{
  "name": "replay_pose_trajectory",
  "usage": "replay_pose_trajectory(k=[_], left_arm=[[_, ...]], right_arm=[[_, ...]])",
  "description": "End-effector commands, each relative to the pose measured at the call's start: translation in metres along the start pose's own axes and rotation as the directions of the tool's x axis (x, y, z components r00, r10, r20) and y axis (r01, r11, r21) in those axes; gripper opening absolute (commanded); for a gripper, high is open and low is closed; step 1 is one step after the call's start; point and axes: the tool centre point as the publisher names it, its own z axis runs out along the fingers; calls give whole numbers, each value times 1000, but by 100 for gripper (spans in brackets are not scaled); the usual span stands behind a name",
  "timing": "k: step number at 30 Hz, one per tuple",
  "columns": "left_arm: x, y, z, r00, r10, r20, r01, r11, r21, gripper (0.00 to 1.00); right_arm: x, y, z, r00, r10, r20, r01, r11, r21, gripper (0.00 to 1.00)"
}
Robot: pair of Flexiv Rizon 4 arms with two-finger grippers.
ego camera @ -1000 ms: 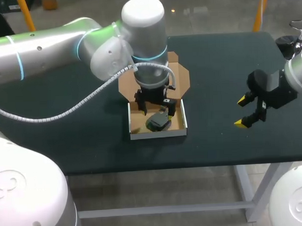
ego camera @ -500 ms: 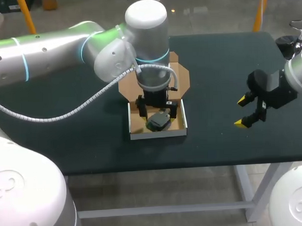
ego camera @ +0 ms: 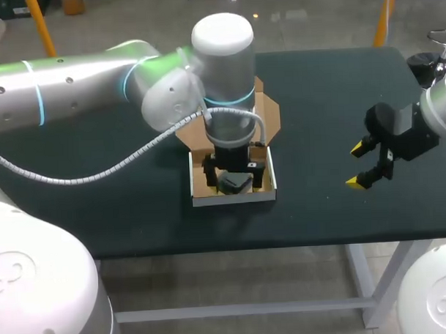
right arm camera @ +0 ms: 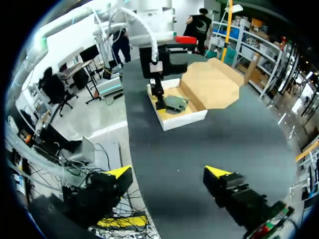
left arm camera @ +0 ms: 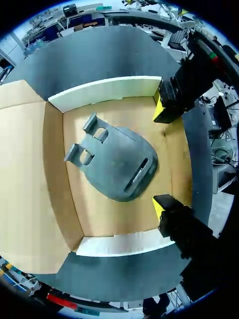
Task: Assemble the packaging by folding the flat box into shape, placing the metal phone stand inside, and closing the box properly
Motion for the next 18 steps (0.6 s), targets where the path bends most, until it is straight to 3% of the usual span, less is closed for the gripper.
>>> replay_pose_trajectory(k=[1, 18], left_arm=[[7, 9, 4, 1000, -4, 19, 4, 1000, 2, 100], [7, 39, 4, 993, -112, 42, 113, 993, -28, 100]], right_arm=[[0, -1, -2, 1000, -1, -3, 1, 1000, -3, 100], [0, -1, -2, 1000, -1, -3, 1, 1000, -3, 100]])
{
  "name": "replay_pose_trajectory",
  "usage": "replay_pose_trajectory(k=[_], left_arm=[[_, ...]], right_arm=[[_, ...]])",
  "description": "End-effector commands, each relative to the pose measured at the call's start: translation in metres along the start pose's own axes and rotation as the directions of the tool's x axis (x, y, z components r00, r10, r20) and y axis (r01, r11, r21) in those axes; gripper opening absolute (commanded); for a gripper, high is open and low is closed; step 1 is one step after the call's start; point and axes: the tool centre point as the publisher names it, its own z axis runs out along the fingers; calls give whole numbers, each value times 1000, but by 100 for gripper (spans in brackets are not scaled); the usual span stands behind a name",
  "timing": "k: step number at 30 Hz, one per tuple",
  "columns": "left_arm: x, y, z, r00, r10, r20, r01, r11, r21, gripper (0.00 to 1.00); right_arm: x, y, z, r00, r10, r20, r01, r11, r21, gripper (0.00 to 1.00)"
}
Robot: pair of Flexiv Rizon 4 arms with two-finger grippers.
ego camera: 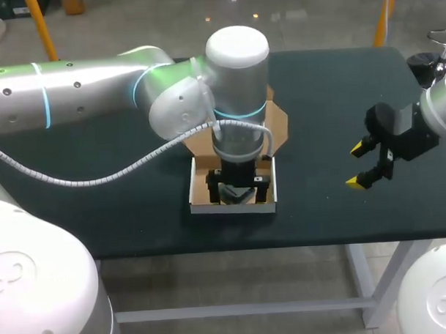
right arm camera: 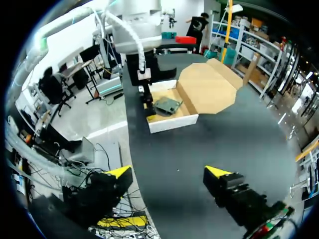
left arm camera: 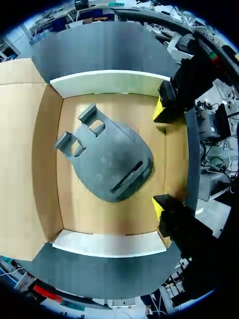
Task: Assemble the packaging by folding the flat box into shape, placing the metal phone stand inside, and closing the box properly
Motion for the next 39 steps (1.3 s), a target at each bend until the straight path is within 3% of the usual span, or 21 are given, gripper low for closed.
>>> replay_pose_trajectory(k=[1, 17, 26, 33, 39], left_arm=[[-3, 5, -2, 1000, -19, -1, 19, 1000, 0, 100], [-8, 25, -1, 998, -59, -2, 59, 998, -22, 100], [-8, 27, -7, 998, -64, 1, 64, 998, -8, 100], [-13, 21, -37, 998, -37, -56, 42, 996, 85, 100], [-25, 20, -76, 986, 83, -146, -58, 984, 170, 100]], right_arm=[[0, -1, -2, 1000, -1, -3, 1, 1000, -3, 100], [0, -1, -2, 1000, -1, -3, 1, 1000, -3, 100], [0, -1, -2, 1000, -1, -3, 1, 1000, -3, 100], [0, -1, -2, 1000, -1, -3, 1, 1000, -3, 100], [0, -1, -2, 1000, -1, -3, 1, 1000, -3, 100]])
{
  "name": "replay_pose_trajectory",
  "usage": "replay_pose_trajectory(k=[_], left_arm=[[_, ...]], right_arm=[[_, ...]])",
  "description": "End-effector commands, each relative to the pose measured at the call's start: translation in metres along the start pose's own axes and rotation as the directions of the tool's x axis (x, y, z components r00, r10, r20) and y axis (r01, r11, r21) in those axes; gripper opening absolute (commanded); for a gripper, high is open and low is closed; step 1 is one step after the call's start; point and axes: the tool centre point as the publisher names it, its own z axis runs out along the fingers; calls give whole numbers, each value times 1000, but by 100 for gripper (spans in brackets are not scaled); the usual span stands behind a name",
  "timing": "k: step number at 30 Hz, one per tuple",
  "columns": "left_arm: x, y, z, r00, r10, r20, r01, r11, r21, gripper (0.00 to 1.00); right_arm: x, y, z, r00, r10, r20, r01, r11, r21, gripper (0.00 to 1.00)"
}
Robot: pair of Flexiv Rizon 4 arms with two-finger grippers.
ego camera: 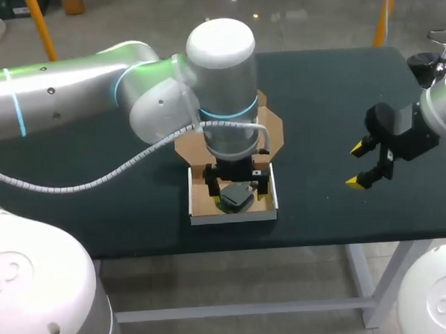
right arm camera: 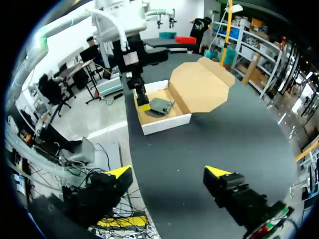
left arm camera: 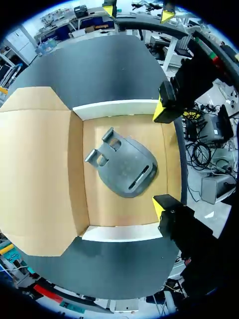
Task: Assemble the packaging by folding the flat box into shape, placing the metal phone stand inside, and closing the box properly
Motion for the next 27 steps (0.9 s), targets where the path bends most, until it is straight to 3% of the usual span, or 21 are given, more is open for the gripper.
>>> replay_pose_trajectory(k=[1, 12, 27], left_arm=[[-28, 9, -41, 993, 65, -94, -58, 996, 75, 100], [-58, 0, -79, 947, 257, -191, -233, 963, 139, 100], [-94, -34, -104, 834, 484, -264, -433, 872, 229, 100]], right_arm=[[0, 0, -2, 1000, -1, -3, 1, 1000, -3, 100], [0, 0, -2, 1000, -1, -3, 1, 1000, -3, 100], [0, 0, -2, 1000, -1, -3, 1, 1000, -3, 100]])
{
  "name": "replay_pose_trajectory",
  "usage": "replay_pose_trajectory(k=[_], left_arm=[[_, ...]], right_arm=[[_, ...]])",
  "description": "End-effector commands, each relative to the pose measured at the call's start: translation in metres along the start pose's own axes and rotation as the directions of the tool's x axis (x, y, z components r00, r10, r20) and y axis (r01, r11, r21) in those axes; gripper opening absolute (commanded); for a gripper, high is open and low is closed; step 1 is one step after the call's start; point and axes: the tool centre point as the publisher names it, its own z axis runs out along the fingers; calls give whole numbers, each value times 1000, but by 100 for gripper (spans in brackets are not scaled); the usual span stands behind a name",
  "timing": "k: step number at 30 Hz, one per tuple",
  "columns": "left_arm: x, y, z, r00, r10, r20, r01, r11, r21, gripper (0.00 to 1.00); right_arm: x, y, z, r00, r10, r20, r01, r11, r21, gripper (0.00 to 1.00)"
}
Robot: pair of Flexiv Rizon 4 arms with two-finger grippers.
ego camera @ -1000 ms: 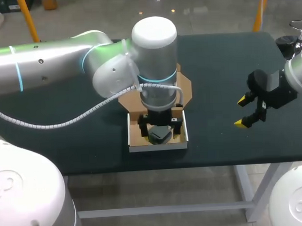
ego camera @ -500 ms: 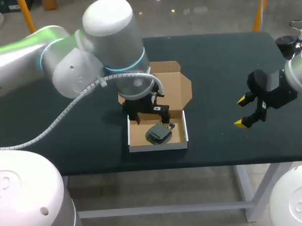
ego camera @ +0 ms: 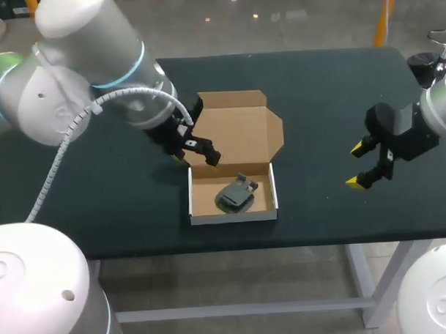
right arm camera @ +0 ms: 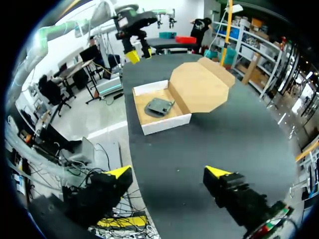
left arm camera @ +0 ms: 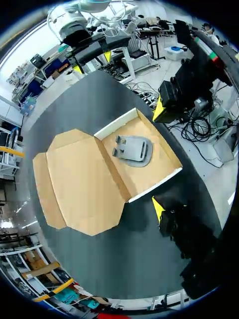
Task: Assemble the packaging by folding the flat box into shape, placing the metal phone stand inside, and closing the box properly
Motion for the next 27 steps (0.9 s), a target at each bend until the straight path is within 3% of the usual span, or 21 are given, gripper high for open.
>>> replay_pose_trajectory(k=[1, 10, 27], left_arm=[[-15, -2, -7, 995, 38, -92, -36, 999, 20, 100], [-39, -25, -13, 973, 166, -158, -158, 985, 65, 100], [-39, -25, -13, 973, 166, -158, -158, 985, 65, 100]], right_arm=[[0, 0, -2, 1000, -1, -3, 1, 1000, -3, 100], [0, 0, -2, 1000, -1, -3, 1, 1000, -3, 100], [0, 0, -2, 1000, -1, -3, 1, 1000, -3, 100]])
